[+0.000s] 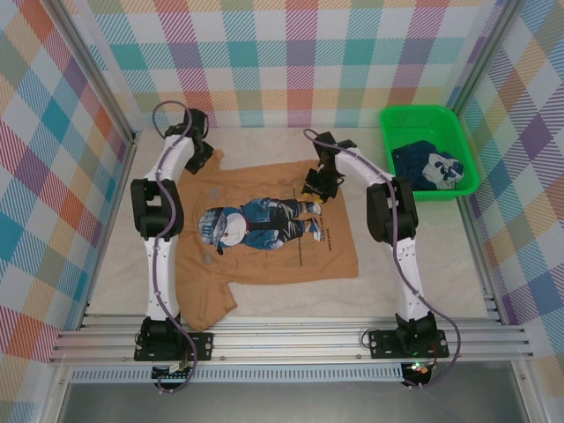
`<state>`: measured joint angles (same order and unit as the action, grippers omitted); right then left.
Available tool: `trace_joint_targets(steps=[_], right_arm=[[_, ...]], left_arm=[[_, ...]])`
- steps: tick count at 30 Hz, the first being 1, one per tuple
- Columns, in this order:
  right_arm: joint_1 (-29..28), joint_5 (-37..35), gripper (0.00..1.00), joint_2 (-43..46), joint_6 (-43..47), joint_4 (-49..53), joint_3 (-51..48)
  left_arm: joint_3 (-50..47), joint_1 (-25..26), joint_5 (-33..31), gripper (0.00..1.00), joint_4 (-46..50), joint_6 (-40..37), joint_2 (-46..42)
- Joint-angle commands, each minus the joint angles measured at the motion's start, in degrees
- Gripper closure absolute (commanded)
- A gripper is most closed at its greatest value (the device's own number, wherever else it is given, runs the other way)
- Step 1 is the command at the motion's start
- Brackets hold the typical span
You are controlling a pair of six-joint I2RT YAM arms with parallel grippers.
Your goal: Fold and stack the t-shirts
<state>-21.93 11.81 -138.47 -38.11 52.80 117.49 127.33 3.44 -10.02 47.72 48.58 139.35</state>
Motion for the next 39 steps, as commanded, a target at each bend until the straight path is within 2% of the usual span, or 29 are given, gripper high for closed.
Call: trace_joint_targets(steps=[1,3,7,10,14,16,19,23,24,28,30,36,39], right_arm=[[1.7,0.0,0.66,-5.0,-0.3,2.5,1.5],[3.1,1.4,0.66,-7.0,-0.7,3.8,3.9],[5.9,2.5,0.65,-11.6,-0.1,8.8,12.4],[8.4,3.8,0.65,-14.1,-0.5,10.6,17.5],[11.4,5.2,0.65,-16.2,-1.9,11.7,21.7],[12.6,5.9,0.65,-16.3,-2.5,11.1,21.8],[13.1,7.7,0.66,-14.9,-0.7,8.4,21.7],[12.2,8.5,0.62,-7.4,2.0,2.7,17.3],[12.0,8.0,0.60,-4.5,2.1,1.0,15.1],[11.4,3.8,0.52,6.6,0.7,-3.6,6.0],[11.1,0.8,0.49,12.6,-0.6,-6.0,0.1],[10.0,-2.6,0.52,29.7,-6.8,-10.4,-22.3],[9.3,-1.9,0.52,40.0,-7.7,-12.7,-36.0]], left_arm=[[2.6,-0.5,5.6,0.61,2.8,1.1,4.5],[7.3,0.0,9.4,0.65,3.6,1.8,9.6],[21.6,1.9,13.0,0.74,7.8,4.7,19.4],[23.7,2.9,15.4,0.81,-1.1,9.2,22.8],[27.8,3.7,18.2,0.81,-19.1,13.2,28.0],[33.7,4.1,19.6,0.77,-25.5,14.0,31.2],[37.0,4.5,20.4,0.61,-28.7,11.4,30.3],[34.9,4.8,18.4,0.34,-20.4,2.6,19.8],[33.7,5.0,16.5,0.32,-16.5,0.4,16.4],[21.4,6.2,3.1,0.30,0.5,-5.4,0.1],[5.8,6.4,-0.2,0.31,3.3,-2.9,-11.2],[-41.7,9.5,-0.3,0.39,7.3,5.7,-43.7],[-60.5,14.9,1.6,0.45,9.8,8.5,-57.7]])
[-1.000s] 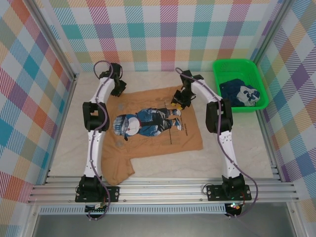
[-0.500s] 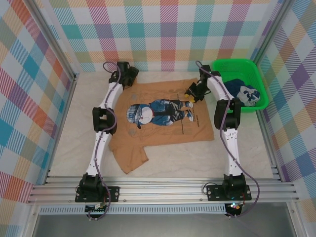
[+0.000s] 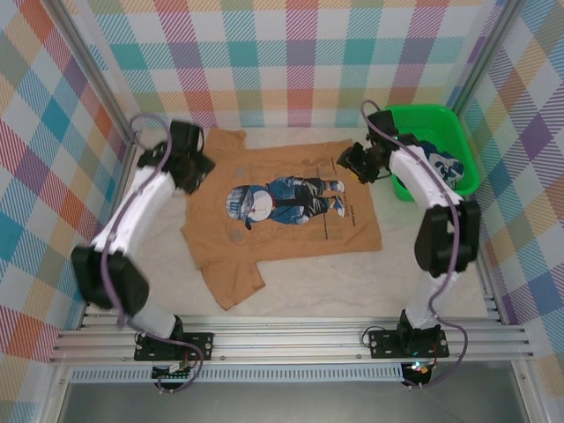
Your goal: Fold and stack the t-shirts
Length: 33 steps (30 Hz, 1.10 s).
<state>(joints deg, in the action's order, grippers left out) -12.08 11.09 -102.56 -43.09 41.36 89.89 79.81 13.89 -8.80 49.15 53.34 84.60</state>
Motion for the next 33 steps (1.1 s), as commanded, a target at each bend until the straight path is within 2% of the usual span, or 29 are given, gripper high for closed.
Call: trace_joint_targets(steps=[1,4,6,11,14,20,25,30,33], right_arm=[[-0.6,-0.3,0.53,7.4,-2.6,-1.5,-12.5],[-0.6,2.1,0.52,14.9,-0.5,1.0,-21.6],[-0.6,3.2,0.53,19.5,1.2,2.2,-27.3],[-0.6,2.8,0.52,27.7,2.8,3.9,-36.1],[-0.6,2.9,0.52,29.2,3.4,4.5,-38.1],[-0.5,3.1,0.52,29.1,4.2,4.3,-38.2],[-0.5,3.7,0.52,28.8,4.4,4.5,-37.5],[-0.5,4.4,0.52,28.2,4.2,4.2,-37.5],[-0.5,4.2,0.52,27.9,3.9,4.1,-37.7]], left_arm=[[-17.8,6.3,1.4,0.47,10.5,5.2,-6.4],[-29.1,11.7,6.8,0.50,11.9,6.9,-15.0],[-35.4,14.7,12.3,0.49,8.4,8.2,-19.1],[-40.8,22.9,13.9,0.46,4.2,12.1,-20.6],[-42.4,25.0,15.9,0.48,0.1,14.0,-19.9],[-42.8,28.3,15.3,0.62,3.4,15.9,-16.9],[-44.4,29.4,14.4,0.64,4.7,18.3,-17.2],[-47.6,29.5,13.7,0.63,-2.0,21.4,-17.9],[-47.6,29.5,13.2,0.67,-4.9,21.8,-15.1]])
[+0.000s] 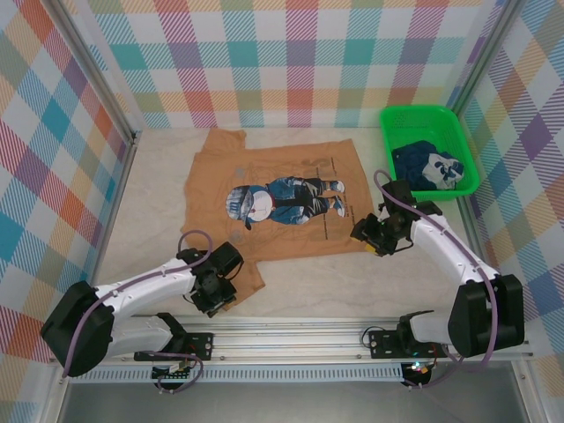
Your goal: Fold and stack the t-shirts
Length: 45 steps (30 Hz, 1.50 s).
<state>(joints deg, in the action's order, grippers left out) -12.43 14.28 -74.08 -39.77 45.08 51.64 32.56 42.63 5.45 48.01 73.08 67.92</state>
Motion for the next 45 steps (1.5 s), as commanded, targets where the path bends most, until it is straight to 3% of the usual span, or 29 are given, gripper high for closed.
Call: trace_joint_targets(steps=[1,3,6,9,12,18,25,36,40,43,45], right_arm=[[-0.2,0.6,0.52,-0.8,0.5,0.5,0.6],[-0.2,-0.8,0.52,-1.1,0.4,0.8,0.6],[0.4,-5.0,0.51,-1.7,0.0,2.2,1.6],[2.3,-11.6,0.51,-3.1,-1.1,3.8,2.4],[5.4,-11.4,0.54,-5.9,-2.4,1.4,0.9],[7.0,-10.7,0.69,-12.9,-3.9,-3.4,-0.2],[8.0,-11.8,0.69,-18.2,-4.5,-3.1,1.9],[7.7,-6.6,0.70,-14.9,-9.3,-5.0,-4.2],[7.4,-7.3,0.82,-16.4,-10.5,-7.3,-4.4],[7.3,-8.7,1.00,-17.2,-9.2,-6.4,-2.4],[6.7,-10.5,1.00,-15.4,-8.2,-4.3,-2.0]], left_arm=[[-0.3,0.8,-1.1,0.69,-4.5,2.1,2.6],[-0.3,0.8,-2.0,0.74,-6.0,2.5,4.4],[1.9,0.9,-7.3,0.99,-1.6,3.7,4.0],[5.2,1.3,-16.3,1.00,8.5,6.4,-1.3],[5.2,1.3,-19.7,1.00,13.0,9.0,-7.5],[3.1,1.3,-19.2,1.00,15.3,10.3,-12.9],[3.8,1.3,-19.5,1.00,16.2,9.7,-12.6],[4.1,1.3,-19.5,1.00,15.5,9.3,-11.8],[4.8,1.3,-20.0,1.00,16.2,9.1,-11.5],[6.3,1.3,-22.0,1.00,19.8,9.2,-12.3],[7.9,1.3,-24.4,1.00,25.0,10.5,-13.7]])
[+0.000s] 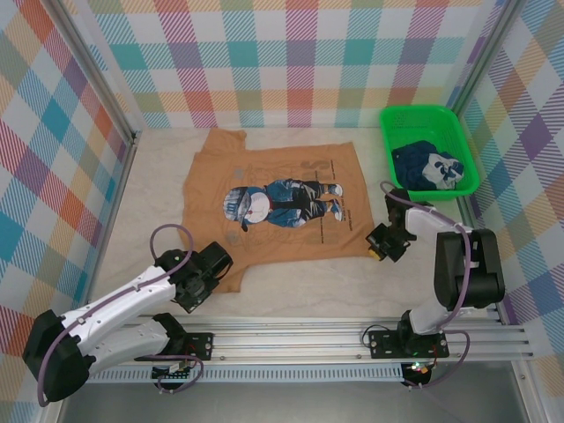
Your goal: Fold and stack the t-shirts
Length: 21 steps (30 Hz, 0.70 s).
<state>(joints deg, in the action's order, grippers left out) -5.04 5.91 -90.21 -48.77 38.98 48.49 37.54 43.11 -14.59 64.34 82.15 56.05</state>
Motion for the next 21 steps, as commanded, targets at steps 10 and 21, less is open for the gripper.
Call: trace_joint_targets(steps=[10,21], right_arm=[[-8.3,0.1,1.00,13.9,-0.1,16.3,-4.2],[-7.4,0.5,1.00,3.5,5.0,14.7,7.7]], left_arm=[[4.3,0.8,-2.2,1.00,9.7,1.1,-7.8],[14.2,-17.4,3.2,1.00,-18.8,-20.4,10.6]])
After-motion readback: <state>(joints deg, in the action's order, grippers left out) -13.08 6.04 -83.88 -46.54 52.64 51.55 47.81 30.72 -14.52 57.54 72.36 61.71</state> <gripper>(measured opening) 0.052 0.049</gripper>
